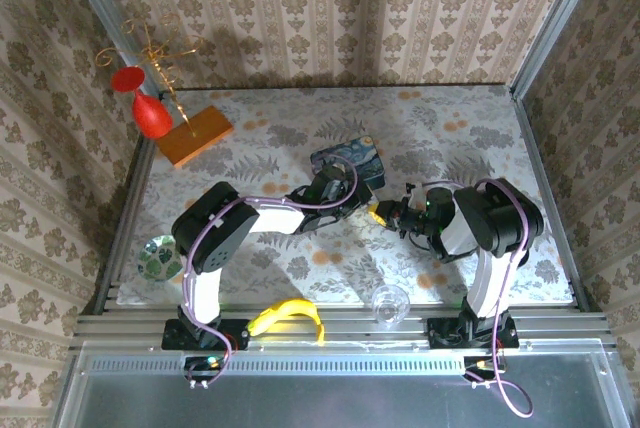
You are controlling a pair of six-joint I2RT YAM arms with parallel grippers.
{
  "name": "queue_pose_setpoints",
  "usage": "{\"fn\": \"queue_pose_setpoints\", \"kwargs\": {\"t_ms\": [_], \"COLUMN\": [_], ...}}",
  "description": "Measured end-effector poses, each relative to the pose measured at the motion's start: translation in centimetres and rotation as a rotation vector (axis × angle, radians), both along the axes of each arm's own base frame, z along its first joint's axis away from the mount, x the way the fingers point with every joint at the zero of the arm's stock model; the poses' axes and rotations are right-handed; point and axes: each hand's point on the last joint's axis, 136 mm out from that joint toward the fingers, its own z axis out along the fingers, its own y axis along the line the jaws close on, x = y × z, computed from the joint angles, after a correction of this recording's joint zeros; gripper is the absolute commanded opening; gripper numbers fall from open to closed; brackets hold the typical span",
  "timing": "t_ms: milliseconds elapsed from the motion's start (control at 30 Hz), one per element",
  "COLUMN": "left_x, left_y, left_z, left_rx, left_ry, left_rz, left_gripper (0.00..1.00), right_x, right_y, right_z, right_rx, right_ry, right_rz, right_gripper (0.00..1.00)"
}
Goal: Unlock the padlock with the key
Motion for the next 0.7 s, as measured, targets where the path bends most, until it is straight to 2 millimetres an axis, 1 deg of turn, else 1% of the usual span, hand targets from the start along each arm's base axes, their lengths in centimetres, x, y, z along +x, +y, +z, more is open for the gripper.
{"fn": "queue_pose_setpoints", "kwargs": {"t_ms": [133, 167, 200, 267, 300, 367, 400, 567, 700], "left_x": [0.3, 0.3, 0.3, 0.3, 0.3, -0.1, -0.1, -0.3, -0.7], "left_y": [0.1, 0.1, 0.1, 0.1, 0.0, -0.3, -0.4, -0.5, -0.8], "left_z": [0.1, 0.1, 0.2, 0.2, 0.3, 0.5, 0.6, 0.6, 0.8], "left_rx": [-0.009, -0.009, -0.011, -0.017, -0.022, -0.036, -0.044, -0.051, -0.062], "left_ry": [0.004, 0.004, 0.004, 0.006, 0.008, 0.012, 0.014, 0.021, 0.028], "left_rz": [0.012, 0.012, 0.013, 0.016, 0.012, -0.005, -0.005, -0.018, -0.043], "left_gripper": [0.0, 0.0, 0.0, 0.0, 0.0, 0.0, 0.0, 0.0, 0.0], "right_x": [0.3, 0.3, 0.3, 0.4, 0.4, 0.7, 0.6, 0.3, -0.1], "right_y": [0.0, 0.0, -0.1, -0.2, -0.2, -0.2, -0.2, -0.6, -1.4], "right_z": [0.2, 0.2, 0.2, 0.3, 0.3, 0.6, 0.5, 0.4, 0.8], "right_rx": [0.032, 0.036, 0.038, 0.04, 0.037, 0.032, 0.022, -0.064, -0.177], "right_ry": [0.042, 0.049, 0.051, 0.053, 0.051, 0.041, 0.044, 0.027, 0.003], "right_rz": [-0.014, -0.017, -0.02, -0.023, -0.023, -0.02, -0.019, -0.007, -0.014], "right_gripper": [0.0, 0.02, 0.09, 0.19, 0.23, 0.28, 0.3, 0.31, 0.35]}}
